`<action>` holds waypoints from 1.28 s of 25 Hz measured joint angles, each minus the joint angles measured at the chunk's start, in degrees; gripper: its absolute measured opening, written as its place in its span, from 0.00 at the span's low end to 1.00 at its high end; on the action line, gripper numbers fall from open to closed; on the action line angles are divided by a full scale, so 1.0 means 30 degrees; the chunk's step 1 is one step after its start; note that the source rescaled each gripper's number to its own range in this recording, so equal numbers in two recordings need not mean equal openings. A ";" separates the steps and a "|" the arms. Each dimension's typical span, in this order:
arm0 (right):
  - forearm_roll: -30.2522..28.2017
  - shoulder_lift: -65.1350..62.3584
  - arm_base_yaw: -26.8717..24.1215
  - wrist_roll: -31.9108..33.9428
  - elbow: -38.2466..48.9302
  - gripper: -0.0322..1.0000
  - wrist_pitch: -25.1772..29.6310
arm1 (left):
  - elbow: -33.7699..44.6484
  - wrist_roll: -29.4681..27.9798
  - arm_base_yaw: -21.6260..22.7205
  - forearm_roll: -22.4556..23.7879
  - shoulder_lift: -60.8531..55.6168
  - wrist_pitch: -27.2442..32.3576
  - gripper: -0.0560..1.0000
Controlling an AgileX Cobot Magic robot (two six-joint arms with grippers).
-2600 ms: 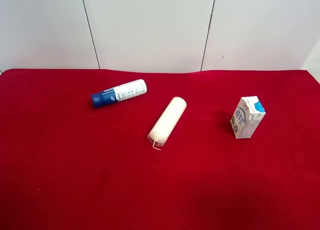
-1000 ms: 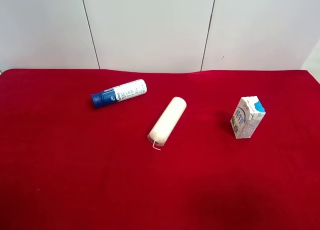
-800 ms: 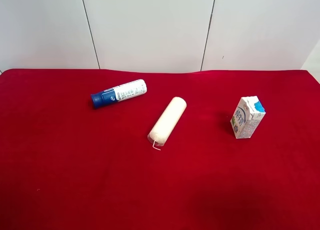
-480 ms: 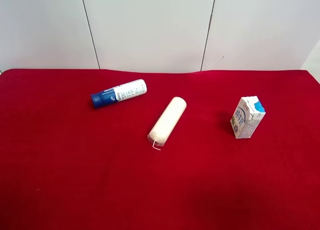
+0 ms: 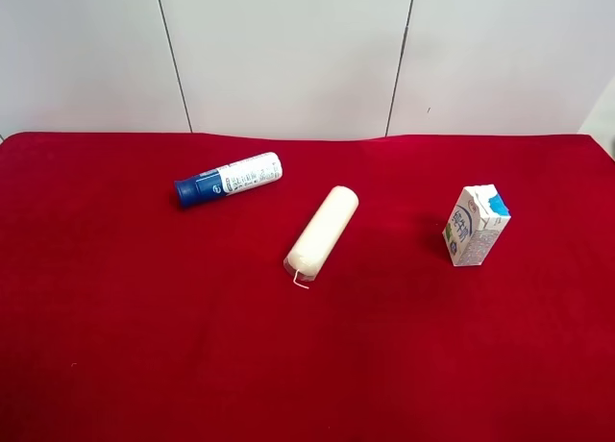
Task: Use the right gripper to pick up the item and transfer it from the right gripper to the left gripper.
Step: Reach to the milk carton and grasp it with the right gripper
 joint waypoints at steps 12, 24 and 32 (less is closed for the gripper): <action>0.0000 1.0975 0.0000 0.0167 -0.4686 1.00 -0.0069 | 0.0000 0.0000 0.0000 0.0000 0.0000 0.0000 1.00; -0.1013 1.7108 0.0000 0.0663 -0.6063 1.00 -0.0530 | 0.0000 0.0000 0.0000 0.0015 0.0000 0.0000 1.00; -0.1013 1.8842 0.0000 0.0663 -0.6069 1.00 -0.2309 | 0.0000 0.0000 0.0000 0.0015 0.0000 0.0000 1.00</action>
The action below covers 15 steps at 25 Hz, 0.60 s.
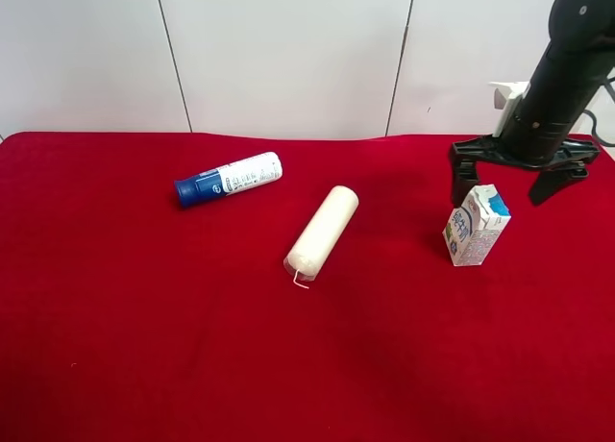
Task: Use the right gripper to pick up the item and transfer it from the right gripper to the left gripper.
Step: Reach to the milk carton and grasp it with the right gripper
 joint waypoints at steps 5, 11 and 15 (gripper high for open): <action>0.0000 0.0688 0.0000 0.0000 0.0000 1.00 -0.0488 | 0.0000 0.0000 0.0000 0.0000 0.0000 0.0000 1.00; 0.0000 0.1154 0.0000 0.0000 0.0000 0.99 -0.0525 | 0.0000 0.0000 0.0000 0.0000 0.0000 0.0000 1.00; -0.0152 0.1295 0.0000 0.0000 0.0000 0.84 -0.0697 | 0.0000 0.0000 0.0000 0.0000 0.0000 0.0000 1.00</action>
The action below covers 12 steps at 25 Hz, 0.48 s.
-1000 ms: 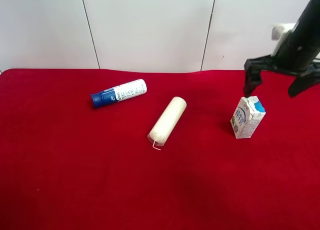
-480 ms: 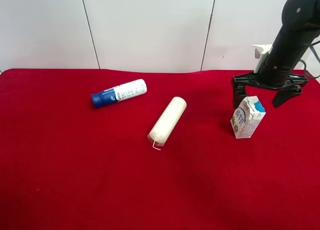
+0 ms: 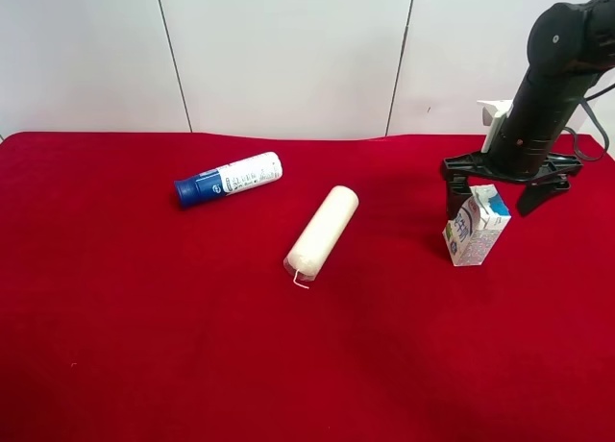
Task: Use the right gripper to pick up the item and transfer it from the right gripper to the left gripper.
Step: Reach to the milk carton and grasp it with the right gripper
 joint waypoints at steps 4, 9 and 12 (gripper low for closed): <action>-0.0150 0.0000 0.0000 0.0000 0.0000 0.64 -0.0059 | 0.0000 0.0000 0.0000 0.0000 0.0000 0.0000 1.00; -0.0150 0.0000 0.0000 0.0000 0.0000 0.22 -0.0059 | 0.0000 0.0000 0.0000 0.0000 0.0000 0.0000 1.00; -0.0152 0.0000 0.0000 0.0000 0.0000 0.04 -0.0119 | 0.0000 0.0000 0.0000 0.0000 0.0000 0.0000 1.00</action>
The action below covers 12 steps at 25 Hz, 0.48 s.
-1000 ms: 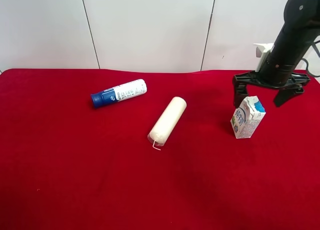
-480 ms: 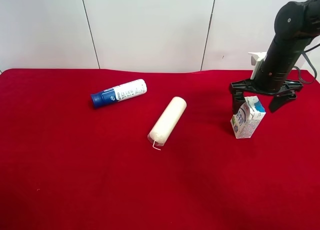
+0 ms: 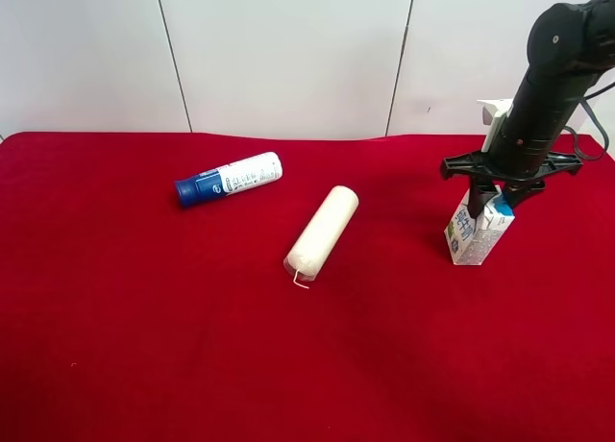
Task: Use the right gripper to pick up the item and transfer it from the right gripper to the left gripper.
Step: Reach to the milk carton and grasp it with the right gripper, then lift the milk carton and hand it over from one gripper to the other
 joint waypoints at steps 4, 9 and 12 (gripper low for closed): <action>0.0000 0.0000 0.0000 0.0000 0.0000 0.04 -0.0038 | 0.0000 0.0000 0.0000 0.0000 0.0000 0.0000 1.00; 0.0000 -0.0026 0.0000 0.0000 0.0000 0.04 -0.0079 | 0.0000 0.0000 0.0000 0.0000 0.0000 0.0000 1.00; 0.0017 -0.0499 0.0000 0.0000 0.0000 0.04 -0.0119 | 0.0000 0.0000 0.0000 0.0000 0.0000 0.0000 1.00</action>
